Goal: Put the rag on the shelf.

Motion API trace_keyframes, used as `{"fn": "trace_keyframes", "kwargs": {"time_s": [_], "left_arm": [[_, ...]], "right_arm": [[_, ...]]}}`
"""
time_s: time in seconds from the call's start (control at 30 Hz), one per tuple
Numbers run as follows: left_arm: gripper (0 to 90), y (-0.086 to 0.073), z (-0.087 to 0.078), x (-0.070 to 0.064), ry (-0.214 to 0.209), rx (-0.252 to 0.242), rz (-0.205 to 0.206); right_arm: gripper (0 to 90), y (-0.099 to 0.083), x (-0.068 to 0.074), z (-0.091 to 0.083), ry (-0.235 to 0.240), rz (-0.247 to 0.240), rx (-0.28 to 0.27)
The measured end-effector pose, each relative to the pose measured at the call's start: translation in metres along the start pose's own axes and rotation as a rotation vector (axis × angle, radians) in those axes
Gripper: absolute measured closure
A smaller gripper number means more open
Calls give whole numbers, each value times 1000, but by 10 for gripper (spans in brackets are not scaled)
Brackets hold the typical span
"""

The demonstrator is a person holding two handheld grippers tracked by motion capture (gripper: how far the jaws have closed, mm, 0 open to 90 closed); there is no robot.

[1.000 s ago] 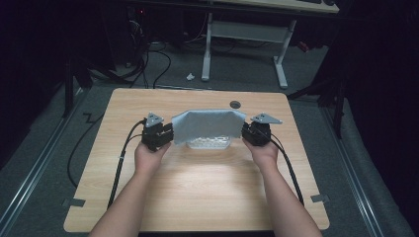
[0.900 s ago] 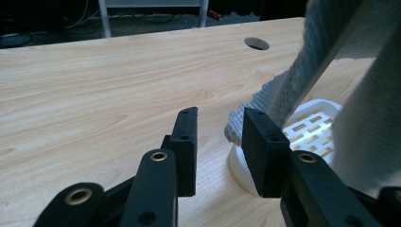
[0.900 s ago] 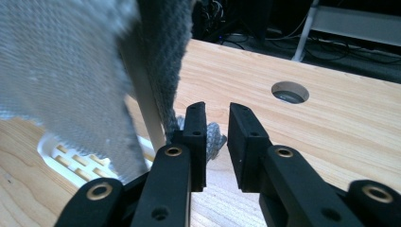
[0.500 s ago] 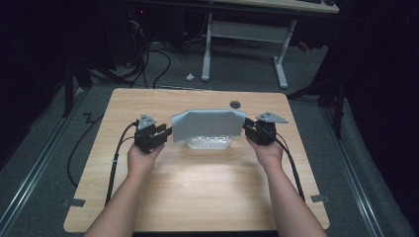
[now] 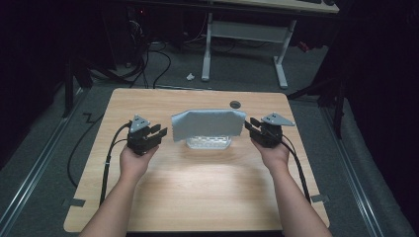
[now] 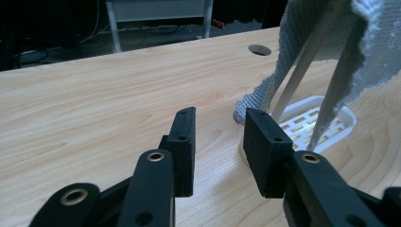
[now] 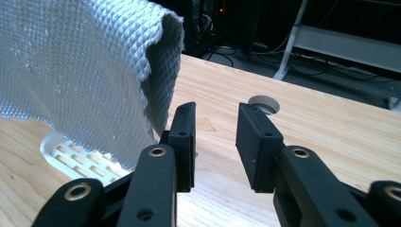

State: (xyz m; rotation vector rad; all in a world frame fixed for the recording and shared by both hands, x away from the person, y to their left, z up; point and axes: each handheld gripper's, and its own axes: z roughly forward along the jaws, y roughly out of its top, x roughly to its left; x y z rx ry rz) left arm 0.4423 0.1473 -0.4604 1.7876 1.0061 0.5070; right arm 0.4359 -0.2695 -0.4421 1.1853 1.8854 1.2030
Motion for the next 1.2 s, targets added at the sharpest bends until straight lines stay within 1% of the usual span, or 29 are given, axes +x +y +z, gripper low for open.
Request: {"fn": "trace_keyframes", "kwargs": {"time_s": [0.03, 0.1, 0.17, 0.23, 0.27, 0.3, 0.33, 0.37, 0.4, 0.5, 0.53, 0.6, 0.63, 0.67, 0.73, 0.77, 0.8, 0.83, 0.87, 0.9, 0.93, 0.97, 1.0, 1.03, 1.07, 1.1, 1.13, 1.17, 1.2], "left_arm": [[647, -1, -2, 0, -1, 0, -5], [647, -5, -6, -1, 2, 1, -5], [647, -9, -11, -2, 11, 9, -1], [647, -15, -18, -4, 8, 7, -10], [643, -19, -23, -6, 3, 9, -11], [632, -23, -28, -9, 2, 12, -8], [623, -27, -32, -11, -2, 10, -5], [609, -34, -39, -16, -15, 7, 7], [603, -40, -44, -20, -18, 6, 17], [575, -58, -61, -35, -35, 33, 41], [563, -62, -64, -39, -40, 40, 40], [541, -73, -72, -54, -94, 78, 20], [526, -77, -73, -61, -118, 106, 11], [515, -82, -75, -69, -134, 120, 1], [510, -94, -76, -86, -173, 141, 1], [506, -99, -76, -92, -180, 147, 12], [505, -107, -75, -102, -180, 161, 38], [507, -110, -73, -107, -181, 182, 57], [502, -112, -69, -115, -192, 219, 105], [485, -113, -67, -119, -174, 226, 149], [484, -113, -66, -121, -165, 228, 163], [484, -113, -64, -121, -164, 229, 167], [483, -113, -63, -121, -170, 225, 163], [483, -113, -62, -121, -172, 226, 164], [483, -112, -62, -120, -171, 228, 169], [480, -112, -62, -120, -166, 228, 170], [479, -112, -62, -118, -164, 227, 164], [479, -112, -62, -116, -165, 225, 149], [479, -112, -62, -114, -166, 229, 140]], "right_arm": [[691, -2, 0, -3, -4, 1, -7], [685, -4, -1, -7, -7, 7, 5], [676, -6, 0, -13, -12, -9, 6], [669, -8, 3, -22, -17, -17, -10], [661, -9, 5, -25, -18, -20, -5], [649, -11, 9, -30, -25, -38, 2], [636, -13, 12, -34, -21, -53, -8], [625, -15, 15, -38, -21, -53, -14], [613, -18, 20, -43, -9, -65, -7], [576, -28, 35, -57, -9, -125, 24], [572, -32, 41, -62, -1, -142, 28], [559, -40, 53, -72, 16, -155, 35], [543, -44, 60, -77, 26, -150, 40], [530, -47, 66, -80, 34, -139, 53], [510, -58, 80, -85, 43, -126, 86], [495, -64, 87, -86, 45, -132, 95], [484, -69, 91, -88, 42, -129, 105], [469, -79, 98, -89, 44, -114, 120], [466, -86, 102, -90, 40, -106, 123], [498, -102, 107, -93, 20, -76, 109], [505, -112, 110, -94, 24, -64, 126], [461, -113, 112, -93, 51, -63, 164], [465, -113, 113, -95, 52, -119, 164], [480, -114, 114, -96, 31, -154, 145], [478, -114, 111, -95, 25, -145, 147], [476, -115, 109, -93, 37, -105, 160], [472, -115, 107, -92, 47, -86, 169], [466, -116, 106, -91, 45, -91, 167], [460, -115, 106, -91, 33, -110, 161]]}}
